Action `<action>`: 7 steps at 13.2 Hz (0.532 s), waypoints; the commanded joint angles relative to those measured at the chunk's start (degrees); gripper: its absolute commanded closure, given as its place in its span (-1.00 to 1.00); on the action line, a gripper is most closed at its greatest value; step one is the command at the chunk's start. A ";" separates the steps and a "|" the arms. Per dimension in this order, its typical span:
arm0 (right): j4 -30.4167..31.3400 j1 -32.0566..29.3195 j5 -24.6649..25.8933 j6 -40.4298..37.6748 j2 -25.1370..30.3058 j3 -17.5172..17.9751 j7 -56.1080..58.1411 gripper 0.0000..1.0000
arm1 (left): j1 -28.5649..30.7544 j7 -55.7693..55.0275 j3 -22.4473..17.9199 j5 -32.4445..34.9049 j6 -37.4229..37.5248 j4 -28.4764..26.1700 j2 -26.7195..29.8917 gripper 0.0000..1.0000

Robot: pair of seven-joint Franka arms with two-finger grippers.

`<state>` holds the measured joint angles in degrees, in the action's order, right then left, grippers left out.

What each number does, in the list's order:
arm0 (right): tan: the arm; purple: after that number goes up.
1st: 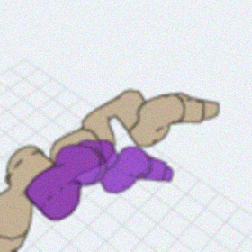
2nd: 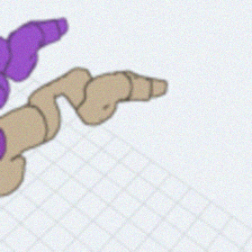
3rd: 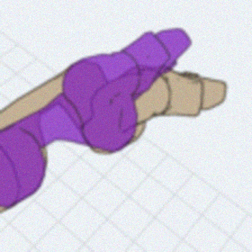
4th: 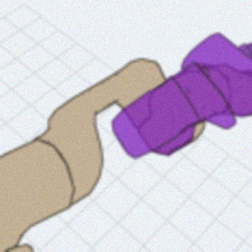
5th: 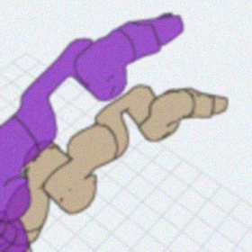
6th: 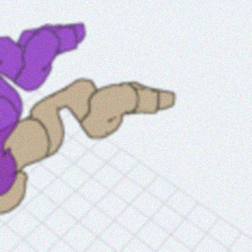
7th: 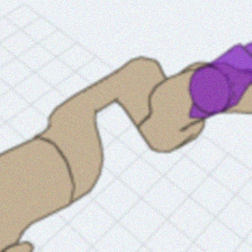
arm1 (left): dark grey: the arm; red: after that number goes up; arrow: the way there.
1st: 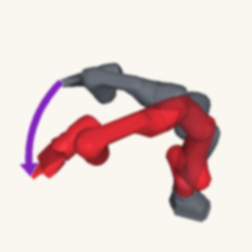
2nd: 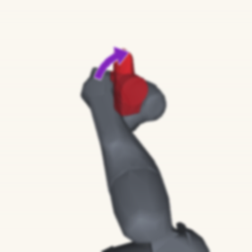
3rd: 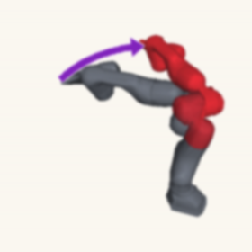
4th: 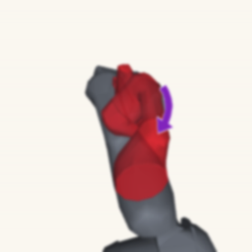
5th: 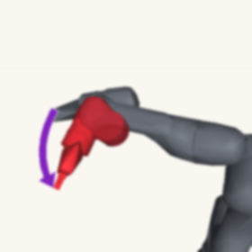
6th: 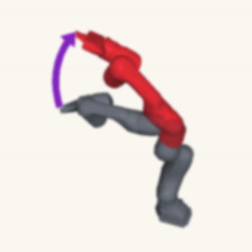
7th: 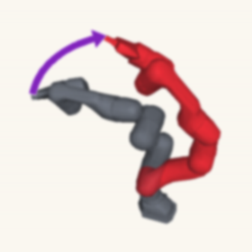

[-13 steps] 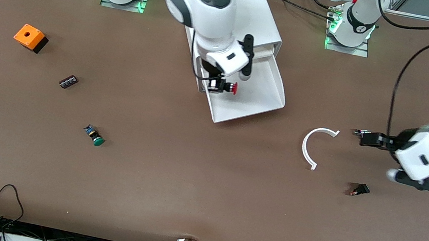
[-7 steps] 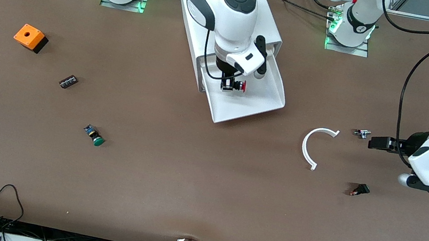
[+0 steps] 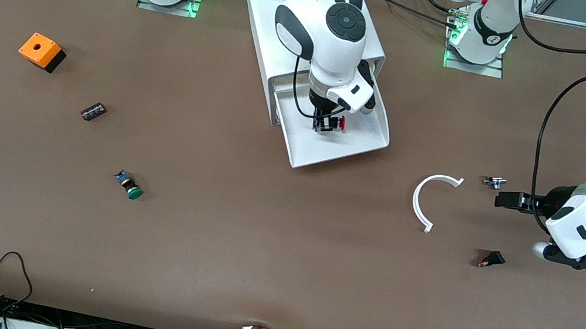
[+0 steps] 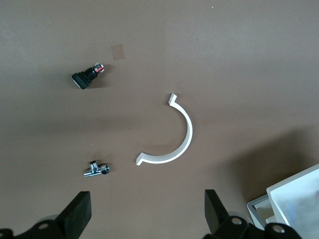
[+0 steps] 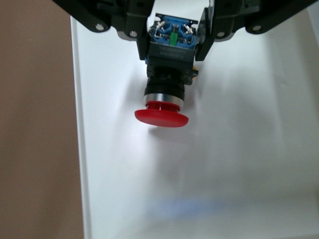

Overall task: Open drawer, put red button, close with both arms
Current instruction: 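Lower the red button into the drawer and open the right gripper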

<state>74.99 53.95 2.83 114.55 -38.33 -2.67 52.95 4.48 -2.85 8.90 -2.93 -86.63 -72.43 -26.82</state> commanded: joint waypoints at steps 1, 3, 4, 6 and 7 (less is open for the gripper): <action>-1.77 1.07 0.51 -0.55 -0.78 -1.20 3.04 0.59 | -0.43 -1.27 -0.03 0.12 0.15 0.89 -0.17 -1.00; -1.77 0.98 0.34 -0.38 -1.48 -1.29 2.61 0.55 | -0.43 -3.82 0.24 -0.05 0.32 0.80 -0.17 -1.00; -1.77 0.98 0.25 -0.29 -1.83 -1.29 2.17 0.40 | -0.52 -5.66 0.50 0.03 0.41 0.80 -0.16 -1.00; -1.95 0.90 0.16 -0.03 -2.80 -2.16 -0.54 -0.85 | -0.52 -9.09 0.50 -0.05 0.41 0.80 -0.16 -1.00; -1.95 0.90 0.25 0.67 -2.80 -2.25 -0.91 -1.00 | -0.78 -11.02 0.50 0.03 0.59 0.80 -0.16 -1.00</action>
<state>74.97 54.24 2.82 114.79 -39.81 -3.76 53.64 4.04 -10.41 9.27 -2.93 -86.63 -72.43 -26.82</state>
